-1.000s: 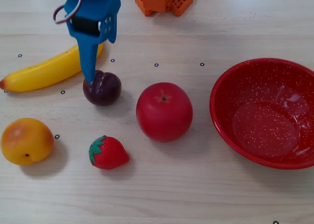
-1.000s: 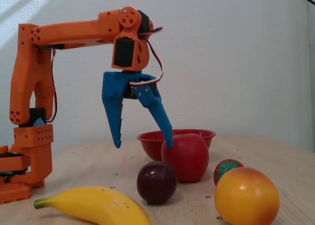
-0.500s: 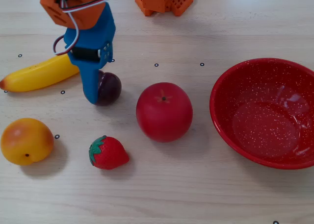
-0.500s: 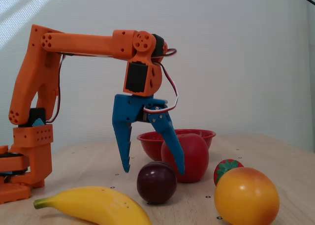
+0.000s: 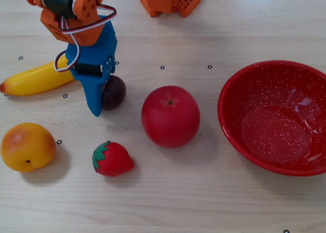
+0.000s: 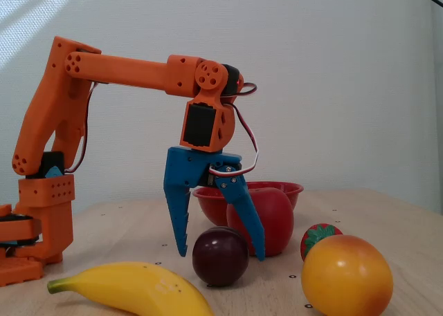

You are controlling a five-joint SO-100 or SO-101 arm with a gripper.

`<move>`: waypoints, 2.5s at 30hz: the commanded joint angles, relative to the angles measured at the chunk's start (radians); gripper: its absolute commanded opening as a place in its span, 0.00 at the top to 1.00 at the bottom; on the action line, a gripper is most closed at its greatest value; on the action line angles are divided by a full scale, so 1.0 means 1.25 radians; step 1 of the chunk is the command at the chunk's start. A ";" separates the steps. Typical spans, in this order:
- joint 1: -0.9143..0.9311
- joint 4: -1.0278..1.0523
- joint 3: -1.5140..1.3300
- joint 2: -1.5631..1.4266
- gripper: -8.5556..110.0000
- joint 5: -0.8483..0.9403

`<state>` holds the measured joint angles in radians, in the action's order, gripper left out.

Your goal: Put the plum in the red bowl.

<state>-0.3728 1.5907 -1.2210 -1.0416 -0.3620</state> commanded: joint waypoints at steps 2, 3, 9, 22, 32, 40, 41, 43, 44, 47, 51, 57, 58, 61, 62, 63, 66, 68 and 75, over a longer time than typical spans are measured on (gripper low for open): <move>-0.007 -0.020 0.058 -0.029 0.55 -0.031; -0.006 -0.020 0.059 -0.026 0.55 -0.032; 0.000 -0.038 0.053 -0.017 0.58 -0.038; 0.001 -0.045 0.056 0.001 0.81 -0.052; -0.007 0.093 0.155 -0.055 0.93 -0.022; 0.002 0.228 0.245 -0.174 0.93 -0.007; 0.009 0.239 0.250 -0.196 0.93 -0.007; 0.026 0.252 0.263 -0.239 0.93 -0.006; 0.039 0.259 0.270 -0.260 0.93 -0.005; 0.092 0.270 0.298 -0.324 0.93 0.016; 0.198 0.259 0.333 -0.404 0.93 0.079; 0.400 0.199 0.352 -0.493 0.93 0.229; 0.436 0.189 0.353 -0.502 0.93 0.255; 0.550 0.160 0.355 -0.519 0.93 0.317; 0.584 0.150 0.355 -0.519 0.93 0.334; 0.615 0.137 0.355 -0.518 0.93 0.351; 0.693 0.114 0.358 -0.492 0.93 0.393; 0.729 0.093 0.355 -0.471 0.93 0.407; 0.758 0.091 0.442 -0.287 0.93 0.400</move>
<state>0.5584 1.7365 -0.7777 -1.4067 0.1304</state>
